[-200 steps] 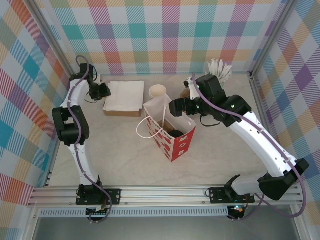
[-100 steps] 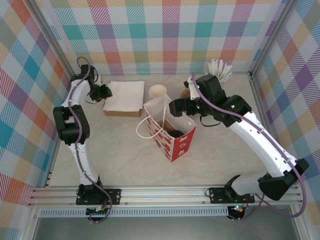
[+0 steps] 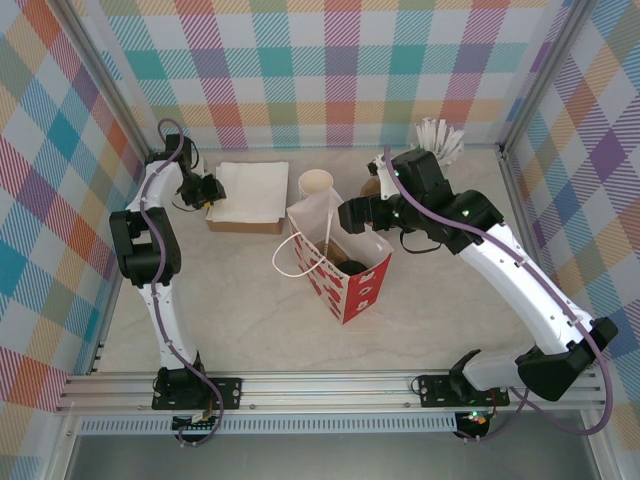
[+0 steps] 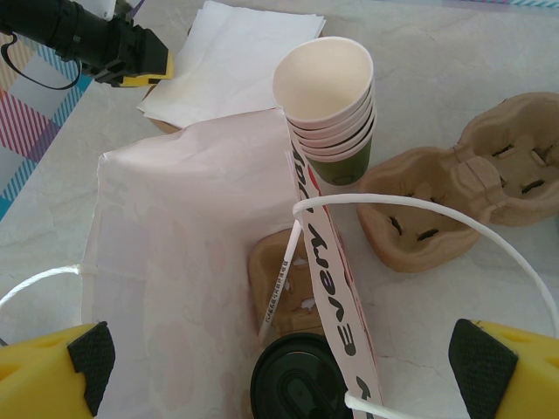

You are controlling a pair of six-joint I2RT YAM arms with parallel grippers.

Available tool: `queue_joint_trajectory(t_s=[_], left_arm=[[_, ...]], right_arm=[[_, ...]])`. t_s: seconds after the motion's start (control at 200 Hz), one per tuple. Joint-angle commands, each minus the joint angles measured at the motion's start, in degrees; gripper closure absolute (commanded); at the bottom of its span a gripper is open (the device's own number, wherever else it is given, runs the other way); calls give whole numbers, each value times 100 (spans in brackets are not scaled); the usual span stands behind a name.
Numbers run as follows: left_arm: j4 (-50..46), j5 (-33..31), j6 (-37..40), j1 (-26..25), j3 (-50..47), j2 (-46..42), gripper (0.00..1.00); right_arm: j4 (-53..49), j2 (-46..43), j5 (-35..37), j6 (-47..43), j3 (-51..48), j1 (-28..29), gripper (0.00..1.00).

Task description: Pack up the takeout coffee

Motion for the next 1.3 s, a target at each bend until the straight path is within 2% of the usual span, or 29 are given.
queue_joint_trajectory(t_s=[0.0,0.225,0.48,0.855,1.115,1.3], left_arm=[[-64,36,-15,-60,17,4,71],[-46,97,-15,-59,24,-54,81],[3,276,38,-68,24,-234,100],[467,578,99,-68,-440,-1473,100],[888,1717,211,-99,-687,-2560,100],[761,2514,511,-290,-388,-3176,100]], right_arm=[[-42,19,11,43,-57,-38,0],[-49,37,2,64,-65,-38,0],[-52,11,36,64,-92,-38,0],[310,-388,35,-235,-300,-104,0],[917,-657,-336,-1102,-411,-116,0],[748,-333,-979,-1997,233,-117,0]])
